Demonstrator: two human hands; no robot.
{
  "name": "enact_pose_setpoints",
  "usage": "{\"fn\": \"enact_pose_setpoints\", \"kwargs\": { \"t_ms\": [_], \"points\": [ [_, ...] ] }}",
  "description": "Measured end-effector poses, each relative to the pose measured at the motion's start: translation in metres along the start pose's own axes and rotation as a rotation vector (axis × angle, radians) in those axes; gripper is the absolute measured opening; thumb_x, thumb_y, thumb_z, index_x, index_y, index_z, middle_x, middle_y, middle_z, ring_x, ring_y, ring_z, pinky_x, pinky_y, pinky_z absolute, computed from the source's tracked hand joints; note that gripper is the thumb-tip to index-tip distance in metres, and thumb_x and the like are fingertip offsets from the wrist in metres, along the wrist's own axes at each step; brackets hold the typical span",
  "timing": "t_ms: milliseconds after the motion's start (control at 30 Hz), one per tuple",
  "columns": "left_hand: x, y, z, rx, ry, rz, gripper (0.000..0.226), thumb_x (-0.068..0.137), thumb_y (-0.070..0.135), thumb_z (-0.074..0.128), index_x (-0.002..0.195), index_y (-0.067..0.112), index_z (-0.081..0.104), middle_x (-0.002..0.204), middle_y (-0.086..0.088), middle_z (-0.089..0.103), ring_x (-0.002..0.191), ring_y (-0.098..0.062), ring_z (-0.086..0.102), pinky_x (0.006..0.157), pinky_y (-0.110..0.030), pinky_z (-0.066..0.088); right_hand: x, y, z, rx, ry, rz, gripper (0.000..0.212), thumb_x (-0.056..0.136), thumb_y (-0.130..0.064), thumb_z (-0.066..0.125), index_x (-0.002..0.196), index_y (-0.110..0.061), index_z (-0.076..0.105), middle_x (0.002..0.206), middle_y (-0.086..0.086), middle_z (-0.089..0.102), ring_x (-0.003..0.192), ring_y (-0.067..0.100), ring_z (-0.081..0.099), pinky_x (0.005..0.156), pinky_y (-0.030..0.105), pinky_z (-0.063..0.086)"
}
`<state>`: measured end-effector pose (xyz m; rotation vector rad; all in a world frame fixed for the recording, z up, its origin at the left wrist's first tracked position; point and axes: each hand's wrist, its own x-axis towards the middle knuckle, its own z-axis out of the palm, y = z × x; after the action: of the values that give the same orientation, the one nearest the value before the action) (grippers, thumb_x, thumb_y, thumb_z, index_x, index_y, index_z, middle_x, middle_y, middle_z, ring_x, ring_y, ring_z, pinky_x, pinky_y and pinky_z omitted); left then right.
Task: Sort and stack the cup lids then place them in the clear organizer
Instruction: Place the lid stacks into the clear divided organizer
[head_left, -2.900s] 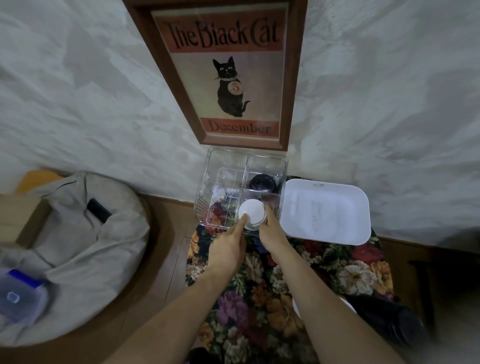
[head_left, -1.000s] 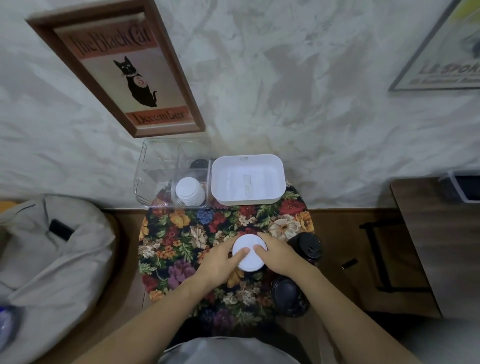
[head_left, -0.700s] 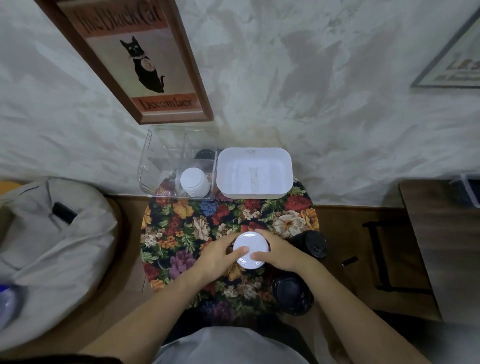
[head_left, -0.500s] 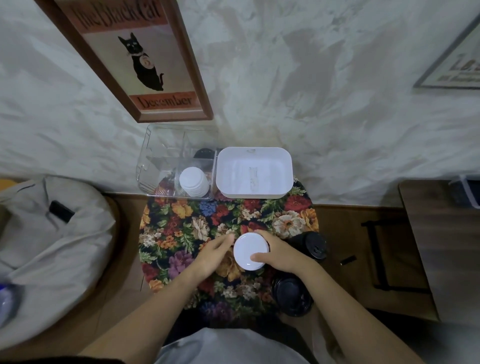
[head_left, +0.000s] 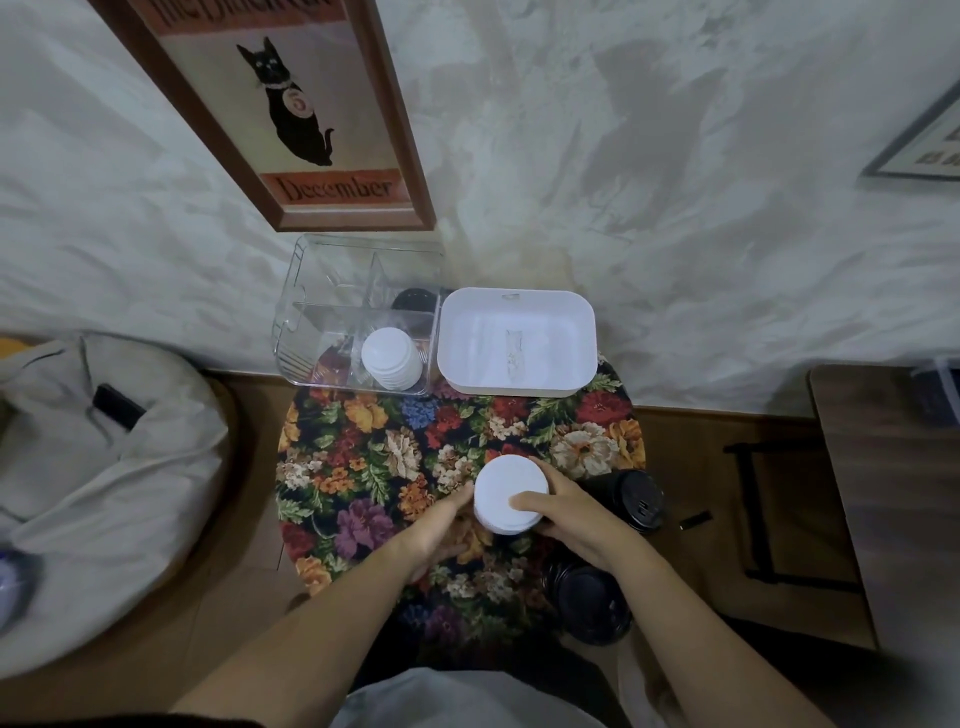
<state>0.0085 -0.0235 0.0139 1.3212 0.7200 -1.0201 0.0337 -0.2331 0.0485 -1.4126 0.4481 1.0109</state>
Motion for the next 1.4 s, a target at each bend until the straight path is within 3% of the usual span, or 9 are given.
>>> {"fn": "enact_pose_setpoints", "kwargs": {
  "t_ms": [100, 200, 400, 533, 667, 800, 1067, 1167, 1400],
  "points": [
    [-0.007, 0.002, 0.002, -0.050, -0.090, 0.041, 0.098, 0.084, 0.085, 0.044, 0.164, 0.034, 0.022, 0.171, -0.005, 0.021, 0.157, -0.027, 0.024, 0.126, -0.049, 0.026, 0.001, 0.001, 0.004, 0.061, -0.004, 0.025, 0.058, 0.095, -0.023, 0.073, 0.145, -0.037, 0.048, 0.144, -0.005, 0.052, 0.132, 0.019, 0.049, 0.108, 0.039, 0.044],
    [-0.011, 0.004, 0.005, -0.087, -0.123, 0.059, 0.101, 0.079, 0.087, 0.041, 0.163, 0.034, 0.022, 0.169, -0.004, 0.026, 0.151, -0.025, 0.032, 0.121, -0.043, 0.032, 0.003, 0.004, 0.003, 0.112, 0.005, 0.056, 0.050, 0.096, -0.028, 0.073, 0.136, -0.044, 0.048, 0.141, -0.009, 0.050, 0.135, 0.021, 0.044, 0.113, 0.044, 0.038],
    [-0.010, 0.002, 0.008, -0.134, -0.211, 0.076, 0.100, 0.076, 0.090, 0.041, 0.160, 0.039, 0.026, 0.149, 0.006, 0.044, 0.138, -0.019, 0.043, 0.113, -0.040, 0.036, 0.006, 0.016, 0.008, 0.214, -0.056, 0.055, 0.079, 0.073, -0.048, 0.082, 0.140, -0.047, 0.041, 0.147, -0.008, 0.048, 0.142, 0.025, 0.042, 0.123, 0.054, 0.031],
    [-0.005, -0.001, 0.005, -0.139, -0.274, 0.110, 0.114, 0.058, 0.097, 0.065, 0.155, 0.051, 0.026, 0.167, 0.007, 0.029, 0.152, -0.023, 0.030, 0.126, -0.050, 0.025, 0.012, 0.012, 0.004, 0.224, -0.090, 0.072, 0.095, 0.066, -0.046, 0.089, 0.149, -0.037, 0.045, 0.150, -0.003, 0.051, 0.141, 0.024, 0.046, 0.124, 0.052, 0.031],
    [-0.005, -0.002, 0.004, -0.148, -0.332, 0.099, 0.126, 0.058, 0.096, 0.065, 0.162, 0.046, 0.016, 0.172, 0.002, 0.018, 0.157, -0.027, 0.020, 0.128, -0.057, 0.017, 0.012, 0.007, -0.002, 0.226, -0.108, 0.082, 0.097, 0.064, -0.046, 0.090, 0.150, -0.034, 0.046, 0.148, -0.004, 0.054, 0.139, 0.021, 0.048, 0.124, 0.049, 0.031],
    [-0.003, -0.004, 0.004, -0.158, -0.307, 0.106, 0.134, 0.056, 0.094, 0.069, 0.164, 0.046, 0.007, 0.174, 0.003, 0.005, 0.160, -0.029, 0.008, 0.127, -0.059, 0.014, 0.011, 0.004, 0.000, 0.242, -0.089, 0.075, 0.096, 0.066, -0.063, 0.086, 0.149, -0.040, 0.043, 0.152, -0.010, 0.045, 0.144, 0.019, 0.038, 0.126, 0.052, 0.023],
    [-0.002, 0.010, 0.012, -0.127, -0.243, 0.118, 0.135, 0.050, 0.098, 0.068, 0.160, 0.047, 0.011, 0.172, 0.005, 0.011, 0.159, -0.028, 0.012, 0.129, -0.054, 0.011, 0.018, 0.008, 0.008, 0.376, -0.031, 0.099, 0.123, 0.048, -0.074, 0.092, 0.153, -0.031, 0.045, 0.157, 0.003, 0.047, 0.142, 0.029, 0.046, 0.115, 0.058, 0.041],
    [-0.004, 0.011, 0.013, -0.145, -0.232, 0.127, 0.121, 0.049, 0.097, 0.070, 0.150, 0.050, 0.025, 0.163, 0.005, 0.026, 0.155, -0.029, 0.022, 0.127, -0.051, 0.020, 0.016, 0.002, 0.009, 0.373, -0.025, 0.100, 0.118, 0.051, -0.071, 0.090, 0.152, -0.029, 0.046, 0.156, 0.003, 0.048, 0.143, 0.029, 0.044, 0.119, 0.059, 0.035],
    [-0.021, 0.029, -0.008, -0.170, -0.190, 0.230, 0.114, 0.054, 0.091, 0.074, 0.150, 0.044, 0.034, 0.150, 0.011, 0.043, 0.147, -0.022, 0.037, 0.123, -0.044, 0.029, 0.018, -0.023, 0.030, 0.343, -0.037, 0.061, 0.085, 0.071, -0.059, 0.077, 0.147, -0.033, 0.048, 0.148, -0.002, 0.052, 0.135, 0.022, 0.050, 0.113, 0.047, 0.044]
  ]
}}
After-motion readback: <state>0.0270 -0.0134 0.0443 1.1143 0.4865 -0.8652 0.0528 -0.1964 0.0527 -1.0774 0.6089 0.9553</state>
